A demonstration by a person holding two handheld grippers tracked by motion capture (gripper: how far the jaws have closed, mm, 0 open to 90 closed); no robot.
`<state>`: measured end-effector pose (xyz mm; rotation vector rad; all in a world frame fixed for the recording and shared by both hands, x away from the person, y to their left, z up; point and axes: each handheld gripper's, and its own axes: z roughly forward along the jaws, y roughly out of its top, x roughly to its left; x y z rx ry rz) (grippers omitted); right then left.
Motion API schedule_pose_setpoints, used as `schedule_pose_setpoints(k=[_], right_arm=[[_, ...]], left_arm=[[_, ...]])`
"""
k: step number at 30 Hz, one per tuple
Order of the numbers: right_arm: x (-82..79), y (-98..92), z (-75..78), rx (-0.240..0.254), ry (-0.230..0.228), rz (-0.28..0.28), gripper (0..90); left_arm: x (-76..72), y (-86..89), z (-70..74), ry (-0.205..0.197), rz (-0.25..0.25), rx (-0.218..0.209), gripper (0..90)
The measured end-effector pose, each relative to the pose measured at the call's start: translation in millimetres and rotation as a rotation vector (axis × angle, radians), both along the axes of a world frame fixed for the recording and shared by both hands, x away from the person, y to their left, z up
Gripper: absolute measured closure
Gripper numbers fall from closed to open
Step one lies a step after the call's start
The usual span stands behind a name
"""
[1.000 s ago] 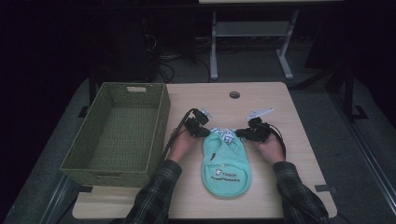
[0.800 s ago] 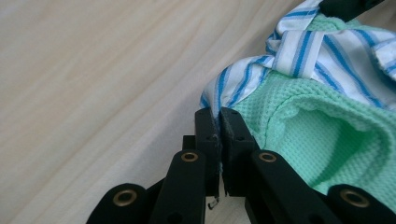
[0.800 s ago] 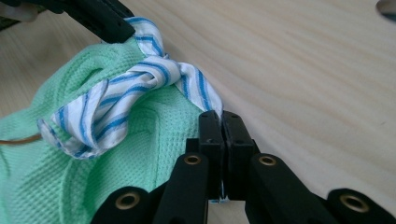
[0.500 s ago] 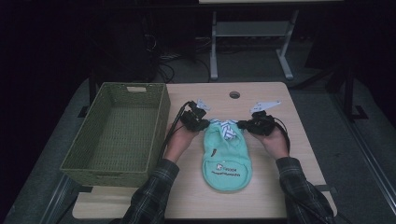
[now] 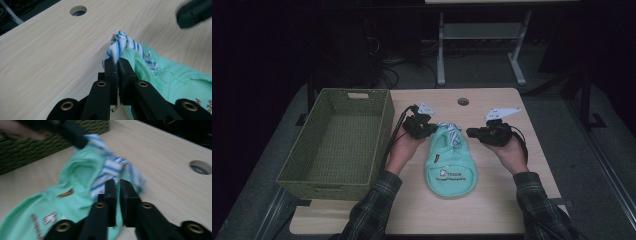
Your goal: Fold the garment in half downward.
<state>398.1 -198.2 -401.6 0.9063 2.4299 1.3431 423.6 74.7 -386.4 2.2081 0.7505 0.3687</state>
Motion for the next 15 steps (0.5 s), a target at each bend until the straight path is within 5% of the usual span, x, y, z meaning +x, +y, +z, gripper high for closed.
schedule_pose_setpoints(k=[9,15], right_arm=[[-13.4,37.8,-34.1,-0.037,0.085,0.111,89.9],[-14.1,51.6,-55.1,-0.09,0.13,0.12,90.0]], left_arm=[[1.3,0.7,1.1,-0.011,-0.005,-0.004,86.8],[-0.6,2.1,3.9,-0.015,-0.003,-0.018,86.8]])
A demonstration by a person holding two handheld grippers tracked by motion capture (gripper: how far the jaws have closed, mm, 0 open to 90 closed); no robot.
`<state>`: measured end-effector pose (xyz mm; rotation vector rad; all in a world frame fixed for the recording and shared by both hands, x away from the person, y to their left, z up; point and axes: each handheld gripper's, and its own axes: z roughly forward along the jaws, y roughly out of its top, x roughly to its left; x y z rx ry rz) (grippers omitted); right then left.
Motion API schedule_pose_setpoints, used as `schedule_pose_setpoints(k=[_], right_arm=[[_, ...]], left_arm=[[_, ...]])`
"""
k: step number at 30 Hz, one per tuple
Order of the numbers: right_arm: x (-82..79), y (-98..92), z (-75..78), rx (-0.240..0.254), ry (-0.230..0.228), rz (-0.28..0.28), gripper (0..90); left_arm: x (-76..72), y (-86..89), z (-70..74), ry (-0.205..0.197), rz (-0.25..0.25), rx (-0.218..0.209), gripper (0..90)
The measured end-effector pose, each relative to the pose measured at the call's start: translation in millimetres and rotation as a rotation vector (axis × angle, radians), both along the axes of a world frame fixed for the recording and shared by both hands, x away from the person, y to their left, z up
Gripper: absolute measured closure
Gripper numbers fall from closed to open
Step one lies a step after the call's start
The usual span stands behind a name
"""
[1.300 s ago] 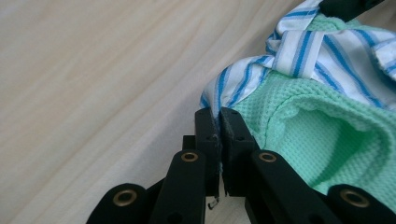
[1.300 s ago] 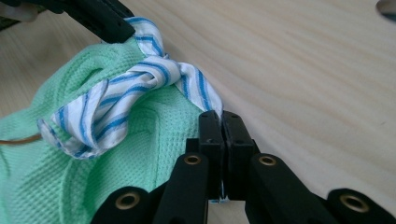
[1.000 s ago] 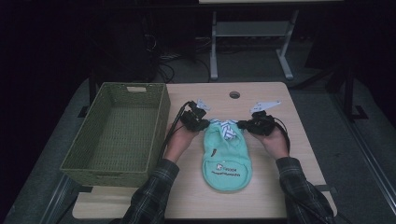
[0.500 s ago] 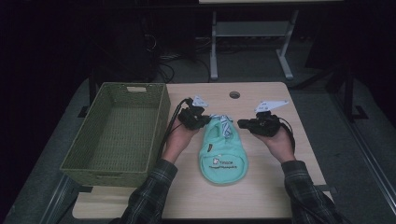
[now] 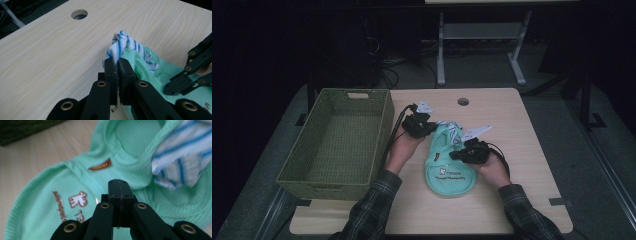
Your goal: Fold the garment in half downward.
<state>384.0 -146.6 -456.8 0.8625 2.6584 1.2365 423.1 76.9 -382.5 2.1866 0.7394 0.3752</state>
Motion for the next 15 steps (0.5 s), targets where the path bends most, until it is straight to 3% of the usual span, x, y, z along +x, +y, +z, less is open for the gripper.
schedule_pose_setpoints(k=[6,15], right_arm=[[8.5,-1.2,-15.6,-0.008,0.031,-0.048,90.0],[19.0,-8.9,-16.0,-0.032,0.025,-0.102,90.0]], left_arm=[[-8.9,0.9,3.7,-0.011,-0.021,0.011,86.8],[-38.1,4.1,13.2,-0.047,-0.089,0.003,86.8]])
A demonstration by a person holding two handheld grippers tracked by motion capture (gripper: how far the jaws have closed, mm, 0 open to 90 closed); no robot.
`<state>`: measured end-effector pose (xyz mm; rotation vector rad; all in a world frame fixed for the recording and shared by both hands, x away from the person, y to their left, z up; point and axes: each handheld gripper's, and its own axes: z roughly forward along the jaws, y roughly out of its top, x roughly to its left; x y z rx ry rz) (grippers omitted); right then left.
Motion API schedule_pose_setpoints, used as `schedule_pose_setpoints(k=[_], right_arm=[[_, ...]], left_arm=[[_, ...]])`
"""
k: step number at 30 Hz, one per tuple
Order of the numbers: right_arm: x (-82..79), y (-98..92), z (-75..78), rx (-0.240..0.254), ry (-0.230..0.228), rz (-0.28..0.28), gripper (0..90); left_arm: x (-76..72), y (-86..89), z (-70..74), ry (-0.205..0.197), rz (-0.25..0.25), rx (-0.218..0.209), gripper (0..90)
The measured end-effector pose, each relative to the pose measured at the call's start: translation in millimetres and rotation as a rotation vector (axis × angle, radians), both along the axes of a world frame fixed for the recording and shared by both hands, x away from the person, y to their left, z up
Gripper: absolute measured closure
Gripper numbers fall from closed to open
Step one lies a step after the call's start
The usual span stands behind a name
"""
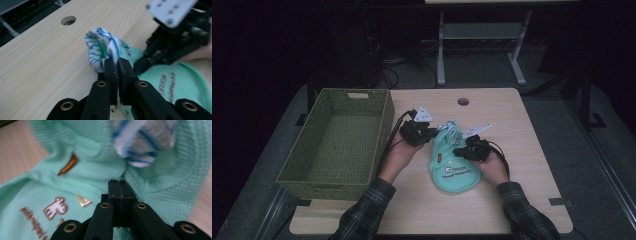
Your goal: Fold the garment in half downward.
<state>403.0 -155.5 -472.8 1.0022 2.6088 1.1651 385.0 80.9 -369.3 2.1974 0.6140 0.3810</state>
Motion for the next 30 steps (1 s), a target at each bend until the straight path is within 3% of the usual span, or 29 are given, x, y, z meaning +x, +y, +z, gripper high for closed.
schedule_pose_setpoints(k=[6,11,18,23,30], right_arm=[[6.4,-3.0,-1.6,0.011,-0.006,-0.014,90.0],[8.1,-3.6,-2.2,0.02,-0.02,-0.021,90.0],[-10.0,-23.0,10.6,0.03,-0.042,-0.014,90.0],[-33.5,-37.4,20.5,0.025,-0.038,0.007,90.0],[-60.3,-51.9,13.1,-0.017,-0.002,0.013,89.9]], left_arm=[[-14.0,-0.8,1.2,0.006,-0.076,-0.017,86.7],[-20.0,-8.6,-6.7,0.014,-0.116,-0.01,86.7],[-24.1,-19.5,-15.6,0.004,-0.146,0.026,86.7],[-24.9,-19.4,-16.2,0.008,-0.147,0.021,86.7],[-26.1,-16.3,-15.9,0.0,-0.152,0.023,86.7]])
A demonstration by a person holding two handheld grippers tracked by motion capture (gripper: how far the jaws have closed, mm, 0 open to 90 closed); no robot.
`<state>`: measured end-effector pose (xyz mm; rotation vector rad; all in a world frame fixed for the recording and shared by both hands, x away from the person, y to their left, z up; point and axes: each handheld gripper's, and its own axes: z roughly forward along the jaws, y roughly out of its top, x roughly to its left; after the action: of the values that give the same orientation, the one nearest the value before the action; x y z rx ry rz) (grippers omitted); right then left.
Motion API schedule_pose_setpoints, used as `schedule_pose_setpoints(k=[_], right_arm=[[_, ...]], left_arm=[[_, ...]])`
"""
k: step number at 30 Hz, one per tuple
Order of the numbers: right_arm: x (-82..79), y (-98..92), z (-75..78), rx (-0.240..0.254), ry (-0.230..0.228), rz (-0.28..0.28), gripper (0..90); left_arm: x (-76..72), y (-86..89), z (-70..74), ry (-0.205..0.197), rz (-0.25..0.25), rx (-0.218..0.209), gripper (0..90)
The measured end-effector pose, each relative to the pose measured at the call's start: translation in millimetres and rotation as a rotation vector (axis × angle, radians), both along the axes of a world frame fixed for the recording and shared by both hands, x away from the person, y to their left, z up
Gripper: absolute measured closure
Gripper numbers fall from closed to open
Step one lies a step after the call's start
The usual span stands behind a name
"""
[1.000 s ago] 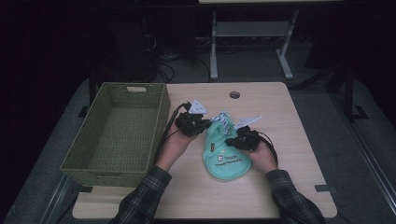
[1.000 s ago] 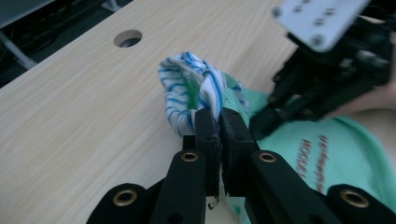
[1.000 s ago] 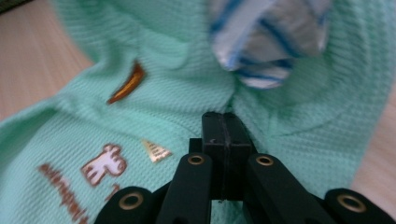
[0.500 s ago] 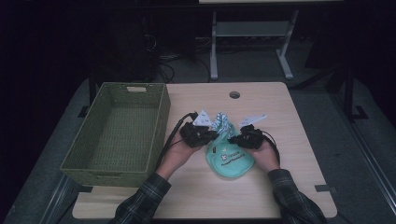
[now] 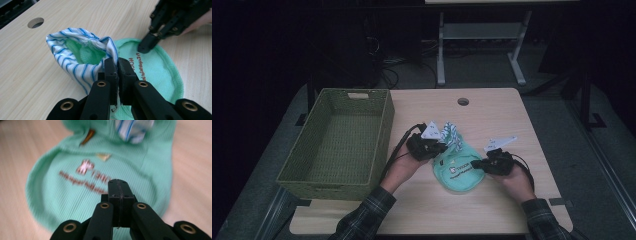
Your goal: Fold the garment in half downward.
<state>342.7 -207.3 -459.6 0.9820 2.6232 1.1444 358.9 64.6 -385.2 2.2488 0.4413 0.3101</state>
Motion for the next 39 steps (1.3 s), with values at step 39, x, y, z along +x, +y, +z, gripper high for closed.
schedule_pose_setpoints(k=[39], right_arm=[[-12.8,0.7,-8.4,-0.034,0.01,0.0,89.9]], left_arm=[[-49.0,-33.3,-34.0,0.047,-0.237,0.035,86.5]])
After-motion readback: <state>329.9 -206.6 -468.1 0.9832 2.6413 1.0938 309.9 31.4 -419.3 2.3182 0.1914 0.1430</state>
